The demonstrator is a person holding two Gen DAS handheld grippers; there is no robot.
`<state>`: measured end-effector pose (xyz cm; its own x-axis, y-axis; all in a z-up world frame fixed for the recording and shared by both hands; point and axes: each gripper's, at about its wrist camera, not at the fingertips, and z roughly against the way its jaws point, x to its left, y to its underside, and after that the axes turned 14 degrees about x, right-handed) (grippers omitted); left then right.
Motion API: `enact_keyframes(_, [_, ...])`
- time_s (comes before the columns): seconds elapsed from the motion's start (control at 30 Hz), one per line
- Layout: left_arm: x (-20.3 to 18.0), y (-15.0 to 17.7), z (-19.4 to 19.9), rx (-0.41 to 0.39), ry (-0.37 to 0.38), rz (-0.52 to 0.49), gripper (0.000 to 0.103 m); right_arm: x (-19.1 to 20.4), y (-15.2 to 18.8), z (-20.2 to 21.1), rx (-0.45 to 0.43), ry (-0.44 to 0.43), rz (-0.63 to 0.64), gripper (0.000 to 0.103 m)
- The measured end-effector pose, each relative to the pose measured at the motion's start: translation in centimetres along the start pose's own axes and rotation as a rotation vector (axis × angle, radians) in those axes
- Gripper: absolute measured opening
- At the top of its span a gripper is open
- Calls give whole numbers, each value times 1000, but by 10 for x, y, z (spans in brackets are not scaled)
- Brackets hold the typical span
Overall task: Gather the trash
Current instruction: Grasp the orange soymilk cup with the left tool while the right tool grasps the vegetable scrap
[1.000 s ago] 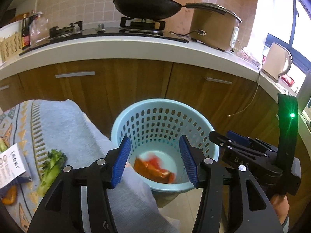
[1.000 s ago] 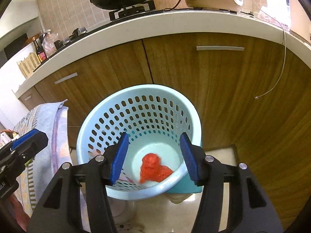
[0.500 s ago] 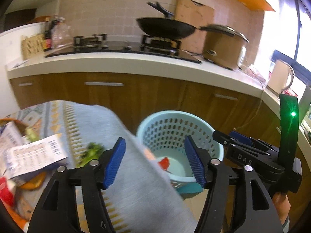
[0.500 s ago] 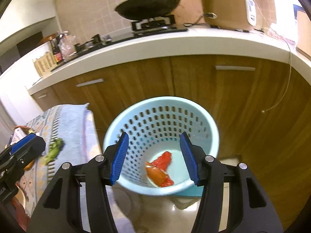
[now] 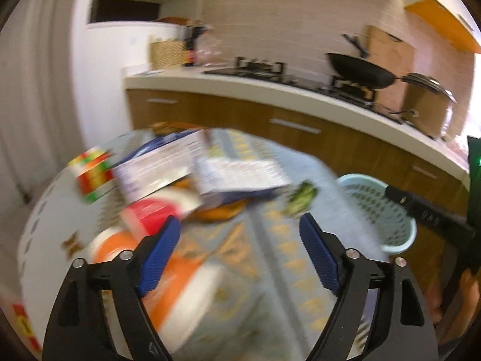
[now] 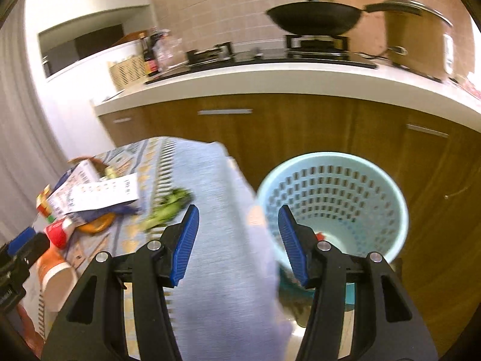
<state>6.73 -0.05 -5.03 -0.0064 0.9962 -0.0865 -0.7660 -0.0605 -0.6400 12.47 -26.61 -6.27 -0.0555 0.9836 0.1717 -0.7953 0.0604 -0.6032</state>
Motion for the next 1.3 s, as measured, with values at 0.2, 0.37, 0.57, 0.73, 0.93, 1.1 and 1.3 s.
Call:
enact_keyframes(0.2, [47,34,3,74,-15,82,81,44,10,-3,20,-24,74,52])
enact_keyframes(0.37, [56,55,-6,105,-50,80,81,70,16,-9,44,-30,122,52])
enact_keyframes(0.57, [59,56,-15,112,-116,72,77,87,13,-28,82,-46,129,52])
enact_keyframes(0.73, [68,56,-20,142,-101,110,61,80,-2,-64,168,-68,42,52])
enact_keyframes(0.93, [83,52,-15,119,-132,140,43,77,-17,-95,242,-126,-48,52])
enact_keyframes(1.1, [109,47,-16,119,-122,204,27,85,-27,-112,267,-95,-94,52])
enact_keyframes(1.3, [126,46,-14,102,-101,238,15,97,-32,-124,260,-17,-85,52])
